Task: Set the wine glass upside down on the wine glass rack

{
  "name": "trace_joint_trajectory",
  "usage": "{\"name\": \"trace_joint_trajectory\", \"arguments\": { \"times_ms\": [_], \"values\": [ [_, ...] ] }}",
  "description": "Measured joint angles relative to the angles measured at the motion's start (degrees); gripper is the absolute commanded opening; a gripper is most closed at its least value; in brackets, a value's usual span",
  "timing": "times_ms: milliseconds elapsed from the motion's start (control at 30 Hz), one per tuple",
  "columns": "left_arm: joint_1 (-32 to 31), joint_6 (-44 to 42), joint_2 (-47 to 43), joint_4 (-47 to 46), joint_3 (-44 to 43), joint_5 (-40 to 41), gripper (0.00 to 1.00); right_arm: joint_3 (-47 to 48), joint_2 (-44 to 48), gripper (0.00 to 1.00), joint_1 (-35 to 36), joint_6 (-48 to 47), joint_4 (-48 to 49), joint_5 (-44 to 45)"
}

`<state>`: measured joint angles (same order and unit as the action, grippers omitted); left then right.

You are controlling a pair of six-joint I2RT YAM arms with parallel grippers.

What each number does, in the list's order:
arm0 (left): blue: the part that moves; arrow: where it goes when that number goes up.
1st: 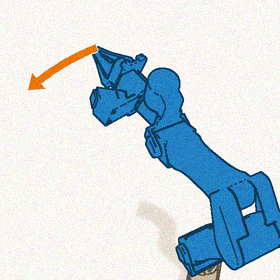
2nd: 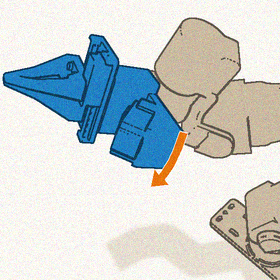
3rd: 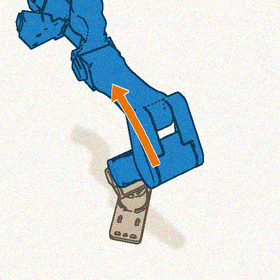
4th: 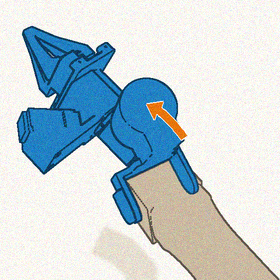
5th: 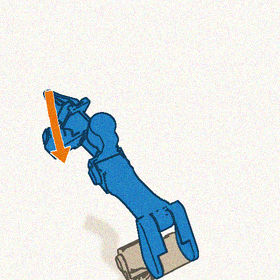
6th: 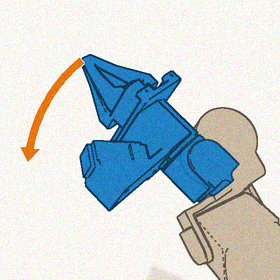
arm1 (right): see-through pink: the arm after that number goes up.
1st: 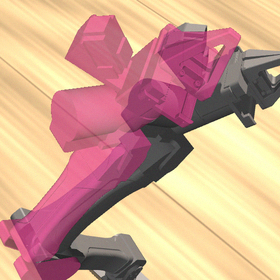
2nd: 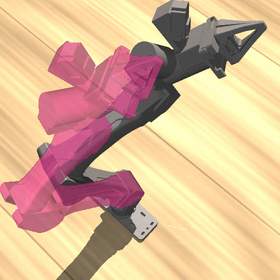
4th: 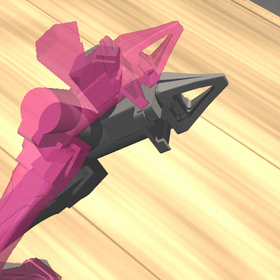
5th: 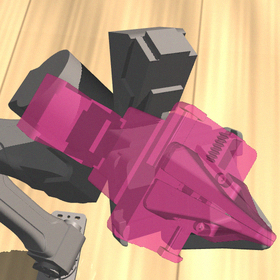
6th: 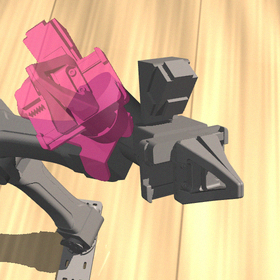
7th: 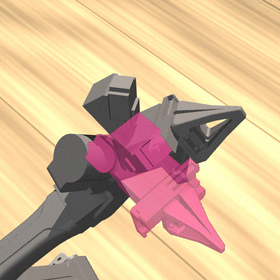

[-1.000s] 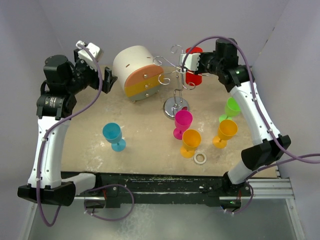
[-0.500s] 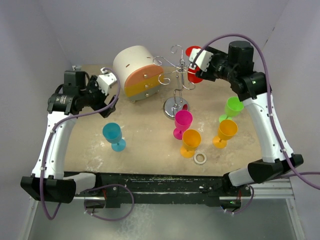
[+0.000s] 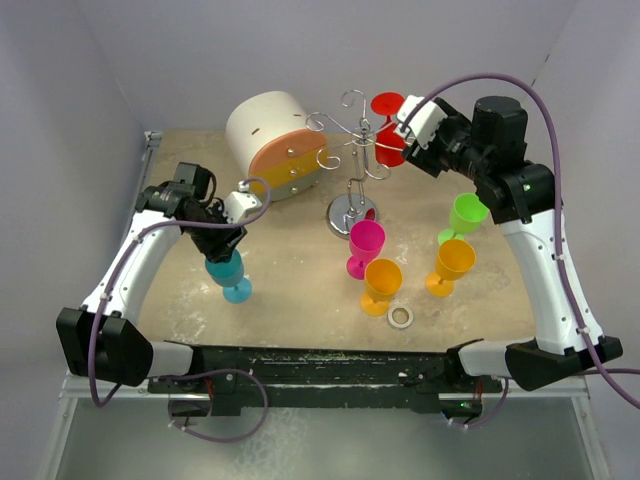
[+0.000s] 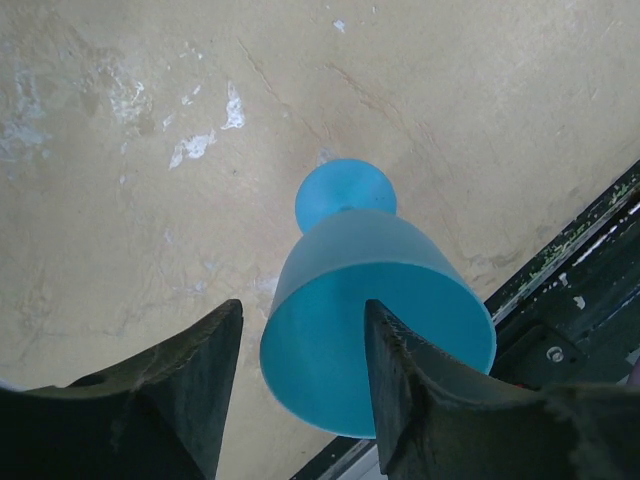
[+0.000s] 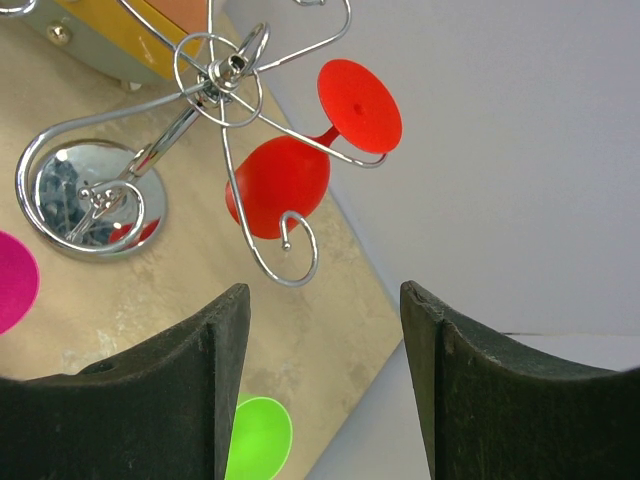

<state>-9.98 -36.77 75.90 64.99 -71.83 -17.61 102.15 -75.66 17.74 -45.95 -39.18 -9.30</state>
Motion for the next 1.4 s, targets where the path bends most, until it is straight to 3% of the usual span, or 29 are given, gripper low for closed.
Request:
{"name": "trace_joint_trajectory", "arguments": {
  "times_ms": [500,633,733,833,1067,1200,1400],
  "values": [
    [-0.6,-0.4,1.5,0.8,0.5,4.3,0.00,-0.4,0.0,0.66,0.0,2.1,-0.8,1.0],
    [-1.1,-0.5,1.8,3.5,-1.6,4.2,0.00,-0.4,0.0,0.67,0.0,2.8,-0.7,2.8],
    [-1.3,-0.5,2.3,7.0,-7.5,2.0,0.00,-0.4,0.0,0.78,0.0,3.5,-0.3,5.0],
    [-1.4,-0.5,2.4,9.9,-16.3,-1.4,0.00,-0.4,0.0,0.83,0.0,5.1,0.1,6.9],
    [-1.4,0.7,2.0,11.9,-38.8,-10.0,0.00,1.2,-0.1,0.84,-0.1,8.4,-0.3,3.8],
    [-1.4,3.8,0.1,8.8,-45.6,-13.5,0.00,3.7,-0.5,0.83,-0.1,10.9,-0.8,-1.4],
    [-1.4,11.6,-4.9,-3.4,-45.1,-18.6,0.00,7.6,-3.3,0.75,-0.1,18.7,0.0,-13.4]
  ]
}}
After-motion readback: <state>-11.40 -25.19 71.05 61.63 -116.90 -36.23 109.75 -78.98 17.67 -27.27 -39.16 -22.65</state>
